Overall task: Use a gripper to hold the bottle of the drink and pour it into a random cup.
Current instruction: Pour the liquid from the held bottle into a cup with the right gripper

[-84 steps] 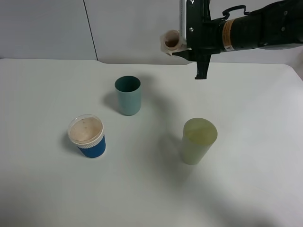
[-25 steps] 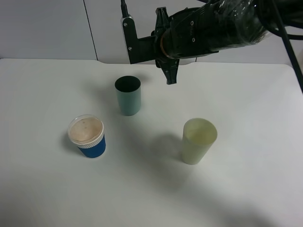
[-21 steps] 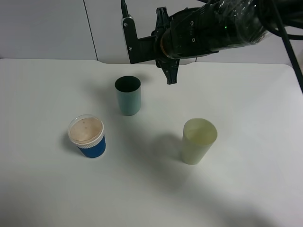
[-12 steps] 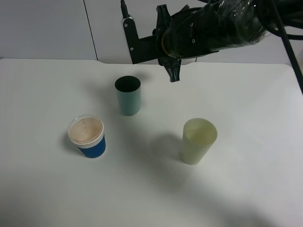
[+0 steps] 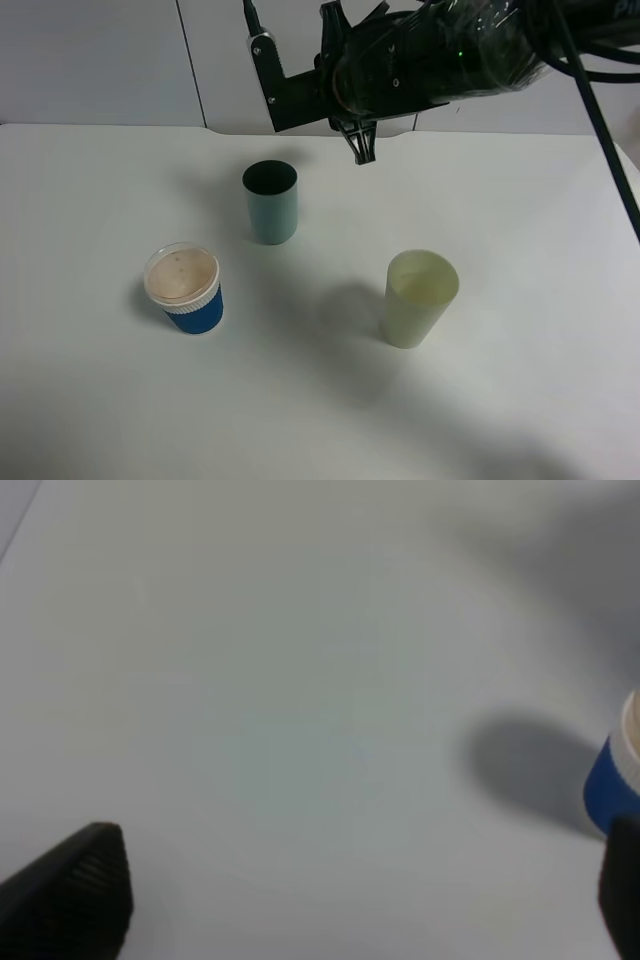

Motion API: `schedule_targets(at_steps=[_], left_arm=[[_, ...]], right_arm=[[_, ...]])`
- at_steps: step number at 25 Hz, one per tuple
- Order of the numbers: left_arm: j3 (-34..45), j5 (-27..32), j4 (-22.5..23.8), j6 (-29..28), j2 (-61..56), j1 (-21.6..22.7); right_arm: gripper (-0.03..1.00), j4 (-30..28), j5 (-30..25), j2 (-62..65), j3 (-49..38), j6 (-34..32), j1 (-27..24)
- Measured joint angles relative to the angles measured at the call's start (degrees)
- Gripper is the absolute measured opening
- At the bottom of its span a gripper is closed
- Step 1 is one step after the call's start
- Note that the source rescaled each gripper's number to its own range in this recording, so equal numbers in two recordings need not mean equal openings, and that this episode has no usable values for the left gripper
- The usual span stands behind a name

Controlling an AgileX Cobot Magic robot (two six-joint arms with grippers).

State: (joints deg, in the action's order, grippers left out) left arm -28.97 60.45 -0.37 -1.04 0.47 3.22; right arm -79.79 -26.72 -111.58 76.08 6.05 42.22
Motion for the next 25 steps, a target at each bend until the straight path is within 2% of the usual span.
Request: schedule_targets(at_steps=[4, 13, 25], left_arm=[[0.0, 0.0, 0.0, 0.0, 0.0, 0.0], [0.0, 0.0, 0.0, 0.0, 0.0, 0.0], [0.0, 0.0, 0.0, 0.0, 0.0, 0.0]], right_arm=[[0.01, -0.1, 0.4, 0.0, 0.0, 2.7, 0.0], [0.01, -0.2, 1.1, 0.0, 0.0, 3.2, 0.0], [0.01, -5.5, 1.4, 0.0, 0.0, 3.2, 0.2]])
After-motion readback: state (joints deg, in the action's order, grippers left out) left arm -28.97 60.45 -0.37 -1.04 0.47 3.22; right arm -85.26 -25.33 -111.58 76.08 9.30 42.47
